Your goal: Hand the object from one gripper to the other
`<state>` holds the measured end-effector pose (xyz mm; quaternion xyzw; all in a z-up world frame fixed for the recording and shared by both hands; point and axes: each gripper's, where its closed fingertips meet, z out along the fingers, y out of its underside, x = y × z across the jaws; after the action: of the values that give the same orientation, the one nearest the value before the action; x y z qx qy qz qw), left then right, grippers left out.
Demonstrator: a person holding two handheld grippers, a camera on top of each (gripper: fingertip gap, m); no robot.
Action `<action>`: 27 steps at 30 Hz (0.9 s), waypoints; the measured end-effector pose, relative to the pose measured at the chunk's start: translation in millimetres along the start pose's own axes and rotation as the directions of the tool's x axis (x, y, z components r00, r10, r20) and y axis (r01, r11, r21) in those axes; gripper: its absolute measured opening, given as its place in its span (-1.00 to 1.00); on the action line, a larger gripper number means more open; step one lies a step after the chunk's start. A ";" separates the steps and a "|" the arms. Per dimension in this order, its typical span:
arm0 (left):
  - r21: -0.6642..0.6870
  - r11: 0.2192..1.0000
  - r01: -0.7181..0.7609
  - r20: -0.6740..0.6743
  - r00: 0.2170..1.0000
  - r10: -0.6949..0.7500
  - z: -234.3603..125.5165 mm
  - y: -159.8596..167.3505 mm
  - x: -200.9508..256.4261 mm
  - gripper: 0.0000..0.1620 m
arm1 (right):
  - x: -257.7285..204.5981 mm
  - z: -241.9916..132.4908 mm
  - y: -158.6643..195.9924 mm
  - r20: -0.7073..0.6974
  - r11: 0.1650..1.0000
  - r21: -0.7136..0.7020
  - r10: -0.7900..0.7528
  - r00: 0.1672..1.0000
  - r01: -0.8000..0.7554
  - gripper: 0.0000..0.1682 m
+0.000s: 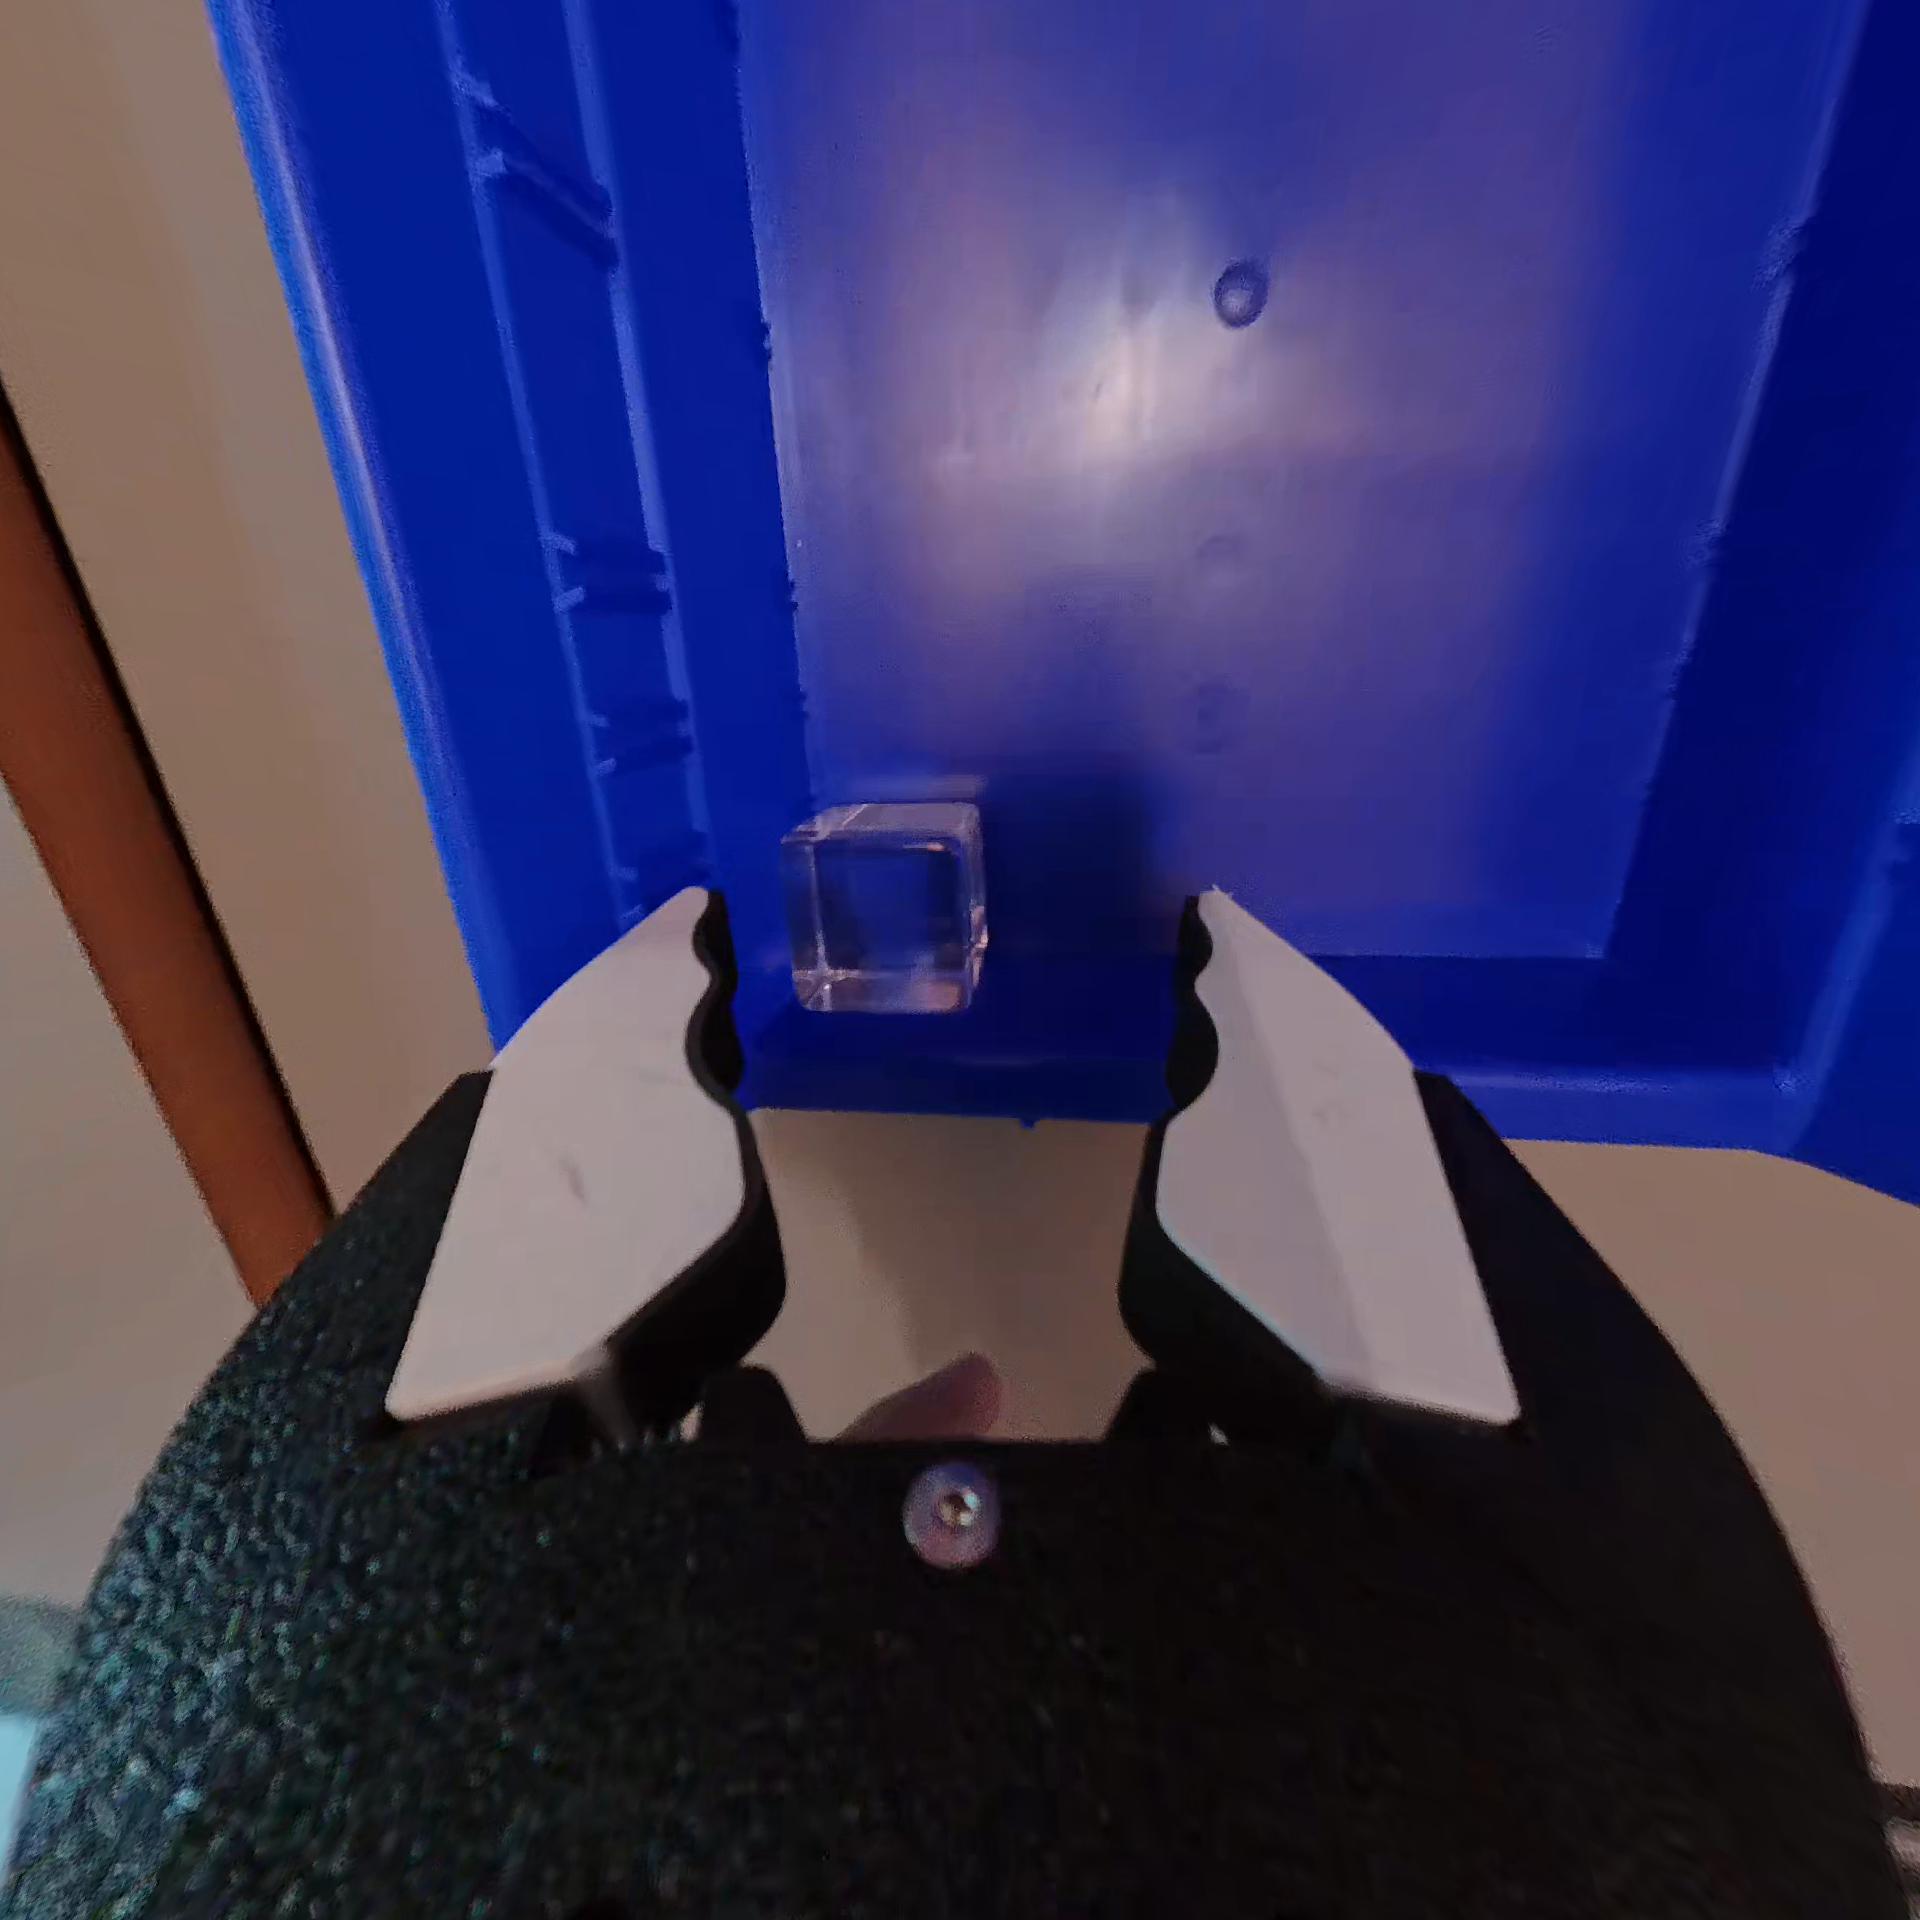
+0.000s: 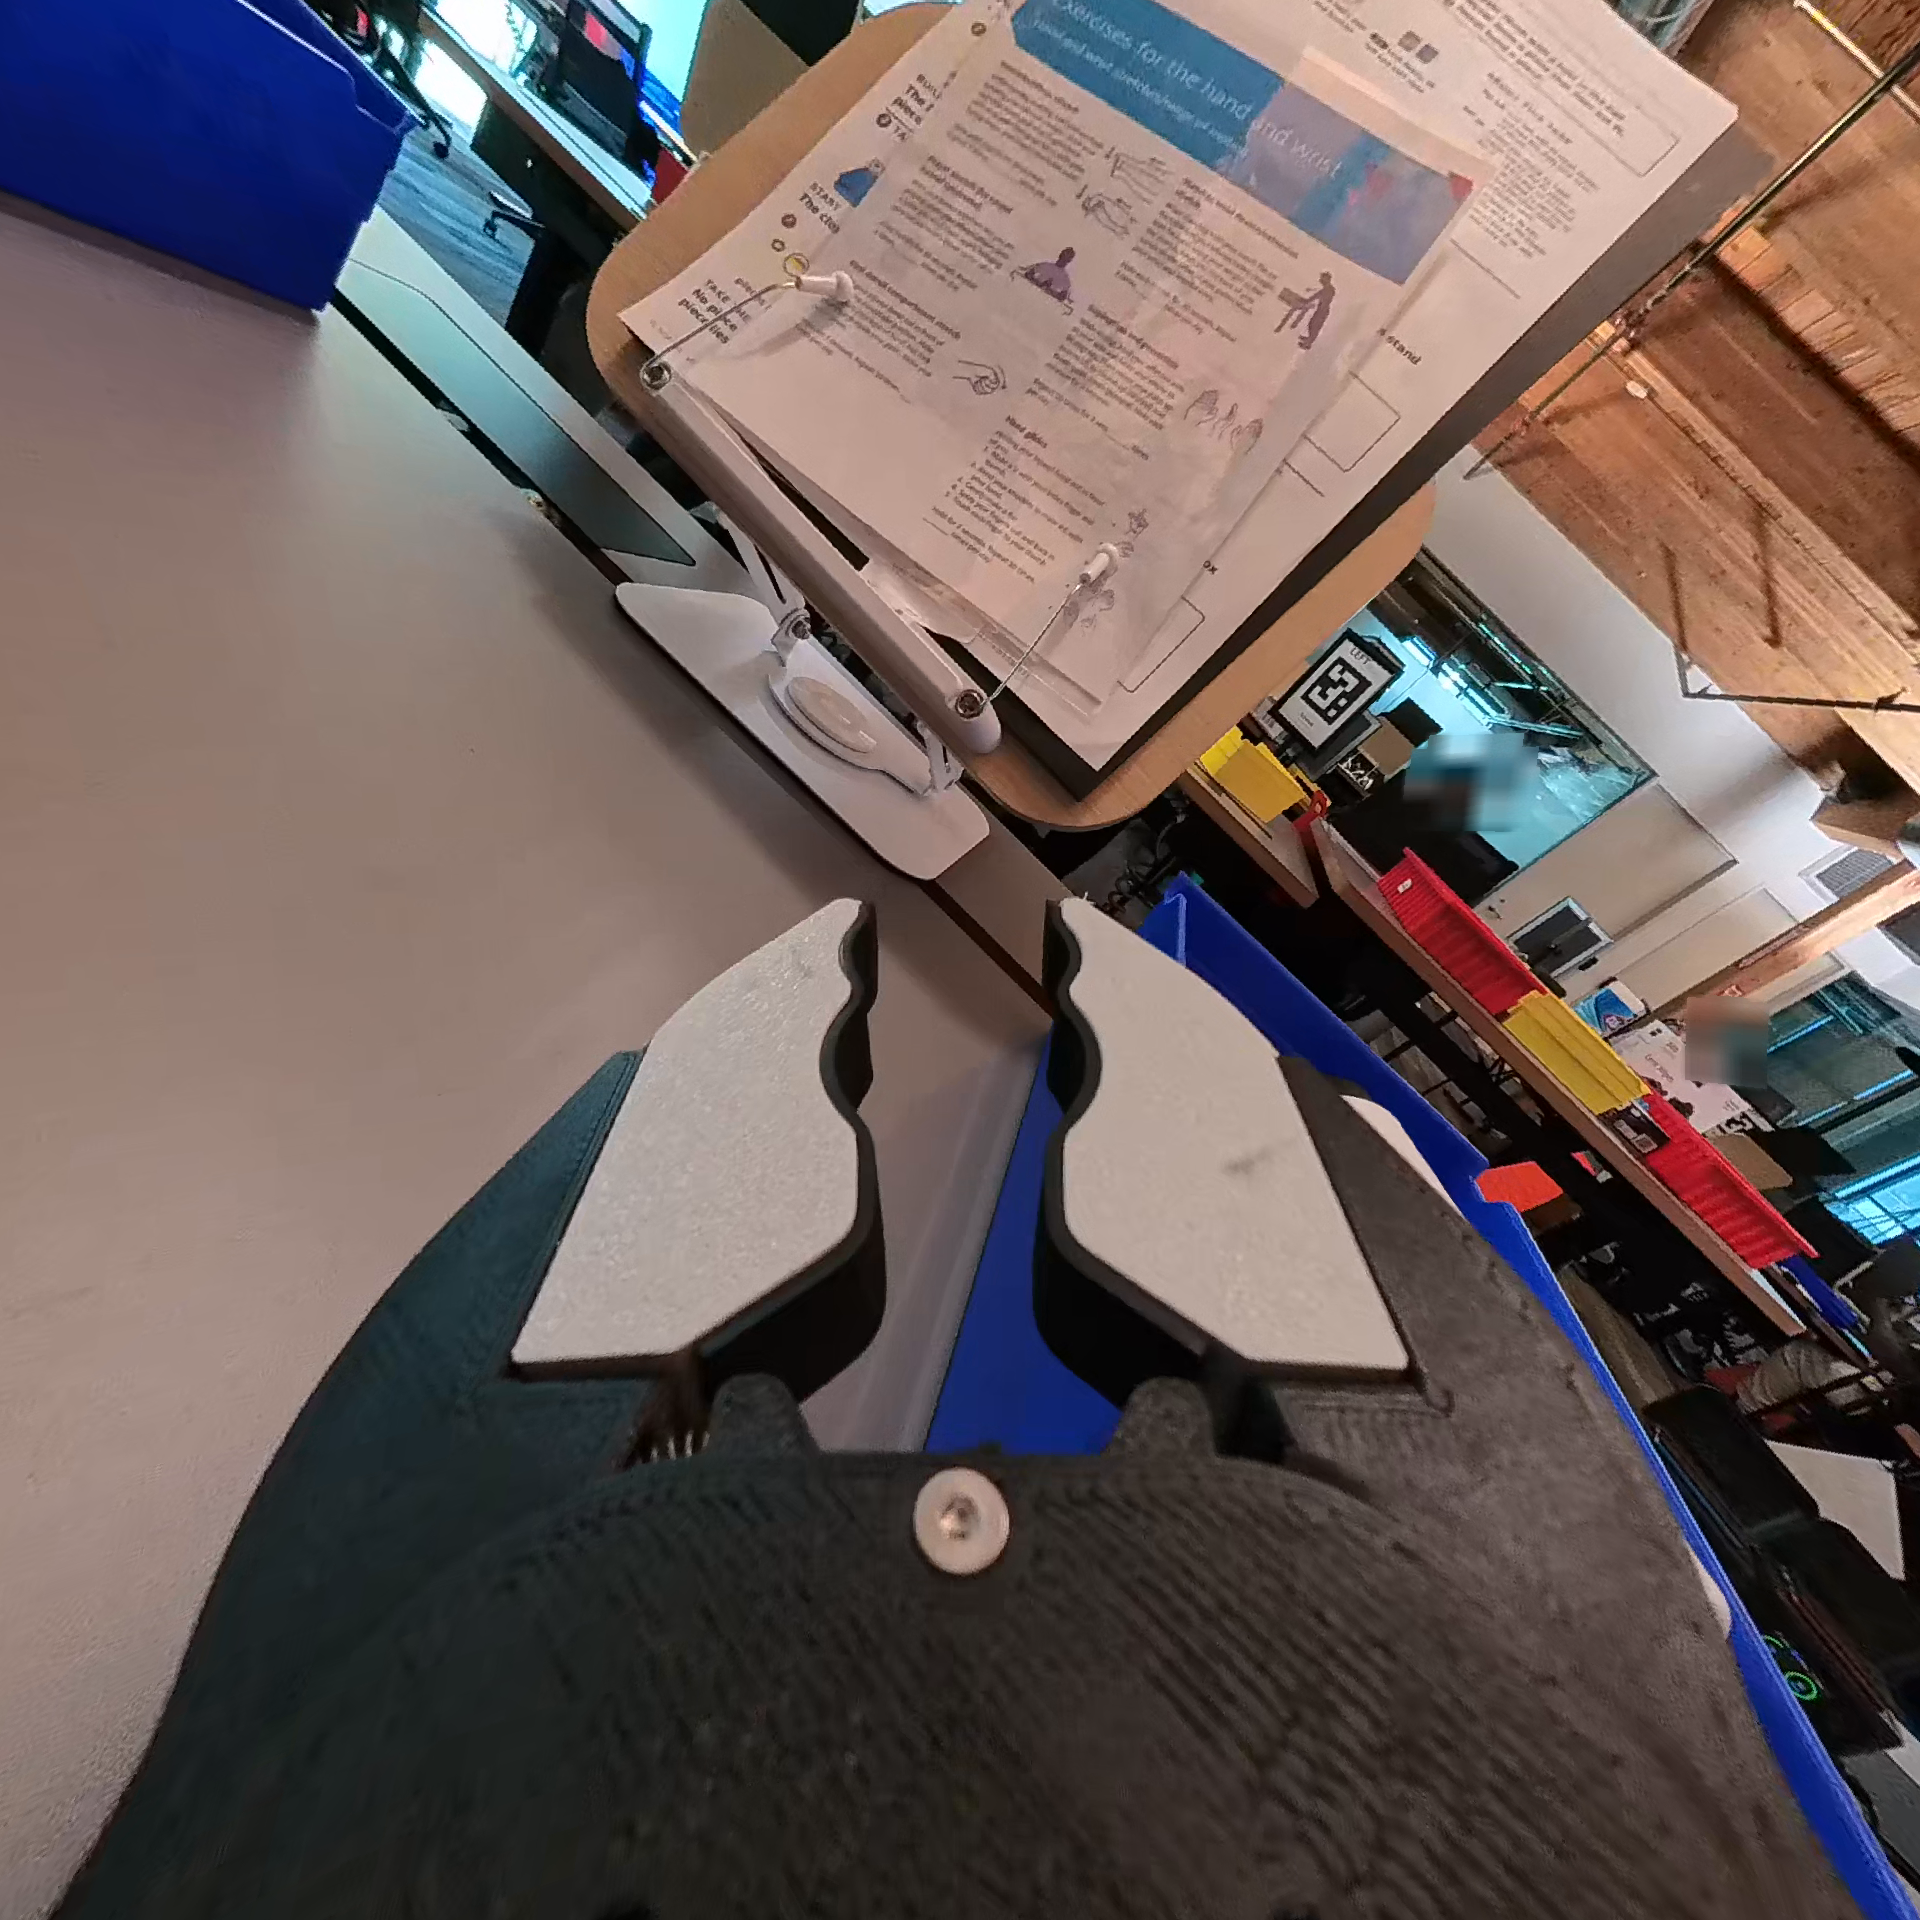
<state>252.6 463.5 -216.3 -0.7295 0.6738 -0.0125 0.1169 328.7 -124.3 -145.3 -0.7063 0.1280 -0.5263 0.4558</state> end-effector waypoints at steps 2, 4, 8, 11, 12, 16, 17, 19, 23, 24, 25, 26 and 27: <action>-0.052 0.999 -0.011 0.042 0.999 0.013 4.0 5.0 -2.7 -0.04 | -0.4 0.1 0.1 0.005 1.000 -0.005 0.001 1.000 -0.001 -0.64; -0.107 0.994 -0.027 0.066 0.997 0.034 8.8 11.1 -3.6 -0.07 | -1.5 0.5 0.2 0.011 1.000 -0.007 0.007 1.000 -0.007 -0.63; -0.206 0.978 -0.011 0.058 0.998 0.024 18.4 22.4 -5.0 -0.24 | -4.4 1.4 -0.2 0.021 1.000 -0.005 0.003 1.000 -0.003 -0.63; -0.228 0.973 0.027 0.050 0.999 -0.016 20.7 22.2 -6.4 -0.36 | -6.8 1.8 -0.3 0.032 1.000 -0.005 -0.005 0.999 0.005 -0.63; -0.235 0.971 0.036 0.044 0.999 -0.027 21.7 22.7 -5.4 -0.36 | -7.9 2.1 0.2 0.038 1.000 -0.009 -0.008 0.999 0.008 -0.63; -0.257 0.966 0.020 -0.043 0.999 -0.032 28.7 24.8 7.7 -0.26 | -9.2 2.3 -0.3 0.043 1.000 -0.011 -0.021 0.999 0.022 -0.63; -0.249 0.968 0.022 -0.099 0.994 -0.048 29.4 23.5 15.7 -0.39 | -9.2 2.3 -0.6 0.044 1.000 -0.010 -0.021 0.999 0.021 -0.63; -0.209 0.977 0.034 -0.207 0.975 -0.078 27.1 16.4 32.1 -0.41 | -9.0 2.2 -1.5 0.042 1.000 -0.005 -0.022 0.999 0.022 -0.63; -0.154 0.988 0.019 -0.156 0.987 -0.043 31.9 7.6 29.8 -0.34 | -10.5 2.9 -1.2 0.046 1.000 -0.005 -0.025 0.999 0.025 -0.63; -0.129 0.992 -0.002 -0.161 0.987 -0.020 31.4 4.3 31.4 -0.41 | -10.9 3.1 -1.1 0.046 1.000 -0.006 -0.026 0.999 0.027 -0.63; -0.114 0.993 -0.030 -0.184 0.983 0.008 29.9 2.6 34.8 -0.41 | -11.0 2.9 -1.6 0.046 1.000 -0.003 -0.026 0.999 0.026 -0.63; -0.096 0.993 -0.064 -0.228 0.973 0.041 25.2 1.2 40.7 -0.41 | -10.7 2.6 -2.8 0.046 1.000 0.003 -0.025 0.999 0.025 -0.63; -0.052 0.995 -0.086 -0.261 0.963 0.069 16.1 -3.1 45.6 -0.42 | -10.5 2.1 -4.8 0.047 1.000 0.013 -0.017 0.999 0.017 -0.63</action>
<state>262.7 421.1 -237.7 -0.6980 0.7114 -0.0816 0.0053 324.7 -113.7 -148.2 -0.7165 0.1080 -0.5143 0.4587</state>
